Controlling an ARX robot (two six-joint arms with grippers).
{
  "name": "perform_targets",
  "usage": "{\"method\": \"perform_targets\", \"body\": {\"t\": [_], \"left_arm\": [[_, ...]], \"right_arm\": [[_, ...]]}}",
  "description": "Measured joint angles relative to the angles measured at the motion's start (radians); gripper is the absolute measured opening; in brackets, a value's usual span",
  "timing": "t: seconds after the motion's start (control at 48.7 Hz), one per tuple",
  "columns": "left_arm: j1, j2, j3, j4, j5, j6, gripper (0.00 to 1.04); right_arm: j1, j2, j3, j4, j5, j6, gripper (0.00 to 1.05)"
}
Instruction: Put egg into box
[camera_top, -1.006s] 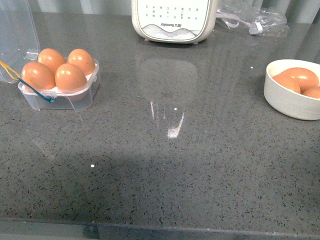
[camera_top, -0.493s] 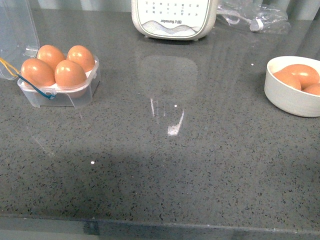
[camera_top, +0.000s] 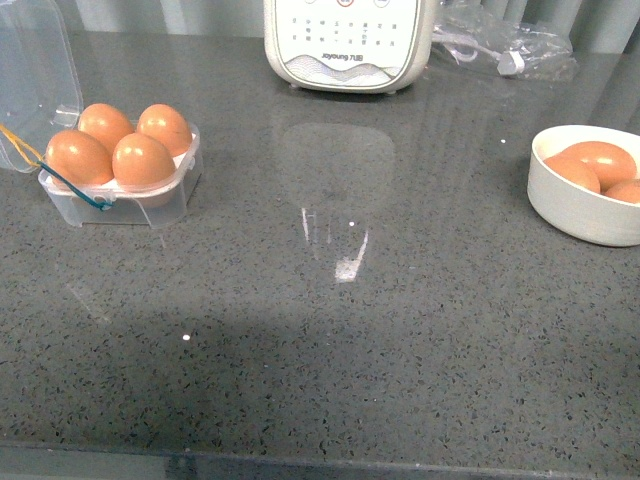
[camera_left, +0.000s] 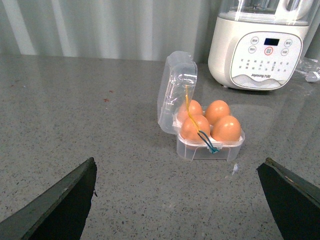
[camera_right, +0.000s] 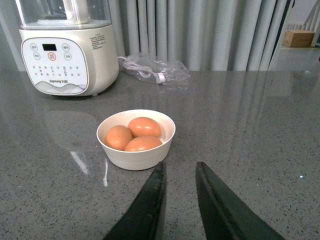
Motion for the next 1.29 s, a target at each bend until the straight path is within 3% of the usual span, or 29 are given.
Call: {"method": "perform_targets", "body": {"t": [0.205, 0.431, 1.006, 1.067, 1.088, 1.149, 1.211, 1.293], "left_arm": [[0.000, 0.000, 0.000, 0.000, 0.000, 0.000, 0.98], [0.000, 0.000, 0.000, 0.000, 0.000, 0.000, 0.98], [0.000, 0.000, 0.000, 0.000, 0.000, 0.000, 0.98], [0.034, 0.030, 0.008, -0.019, 0.097, -0.069, 0.98], [0.064, 0.072, 0.010, -0.002, 0.188, -0.139, 0.98], [0.122, 0.211, 0.022, 0.114, 0.298, -0.252, 0.98], [0.178, 0.351, 0.048, 0.265, 0.341, -0.303, 0.98], [0.255, 0.602, 0.131, 0.519, 0.327, -0.312, 0.98]], "right_arm": [[0.000, 0.000, 0.000, 0.000, 0.000, 0.000, 0.54], [0.000, 0.000, 0.000, 0.000, 0.000, 0.000, 0.99], [0.000, 0.000, 0.000, 0.000, 0.000, 0.000, 0.97], [0.000, 0.000, 0.000, 0.000, 0.001, 0.000, 0.97], [0.000, 0.000, 0.000, 0.000, 0.001, 0.000, 0.97], [0.000, -0.001, 0.000, 0.000, -0.002, 0.000, 0.97], [0.000, -0.001, 0.000, 0.000, 0.000, 0.000, 0.97], [0.000, -0.001, 0.000, 0.000, 0.000, 0.000, 0.97]]}}
